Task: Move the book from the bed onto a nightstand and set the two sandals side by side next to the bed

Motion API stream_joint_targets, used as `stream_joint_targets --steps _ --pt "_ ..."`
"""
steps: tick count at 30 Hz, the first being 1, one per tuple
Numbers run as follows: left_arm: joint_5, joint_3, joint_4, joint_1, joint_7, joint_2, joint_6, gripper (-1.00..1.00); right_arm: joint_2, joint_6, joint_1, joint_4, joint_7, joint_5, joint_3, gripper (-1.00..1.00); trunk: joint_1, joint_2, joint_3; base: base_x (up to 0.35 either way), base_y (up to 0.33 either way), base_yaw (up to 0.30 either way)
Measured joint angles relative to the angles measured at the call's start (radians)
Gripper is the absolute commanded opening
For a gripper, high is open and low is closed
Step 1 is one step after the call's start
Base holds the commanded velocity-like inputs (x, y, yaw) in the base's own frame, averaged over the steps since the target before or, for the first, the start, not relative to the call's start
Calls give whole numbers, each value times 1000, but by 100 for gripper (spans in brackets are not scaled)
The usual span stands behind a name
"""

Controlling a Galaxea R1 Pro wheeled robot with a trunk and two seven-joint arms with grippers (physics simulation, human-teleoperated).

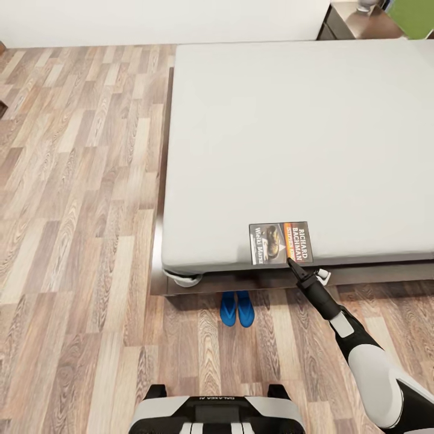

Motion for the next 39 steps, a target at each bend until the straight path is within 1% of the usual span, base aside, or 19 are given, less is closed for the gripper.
stream_joint_targets --steps 8,25,32,39 --pt "0 0 0 0 0 0 0 100 2 -17 0 -1 3 0 3 -100 -31 56 25 0 0 0" --pt "0 0 0 0 0 0 0 100 -1 -22 0 -2 4 0 1 -100 -96 175 78 0 0 0" --pt "0 0 0 2 0 0 0 100 -2 -17 1 -36 4 -2 0 -100 -123 224 100 0 0 0" --pt "0 0 -1 6 0 0 0 100 0 -18 3 -42 5 -2 -2 -100 -150 273 122 0 0 0"
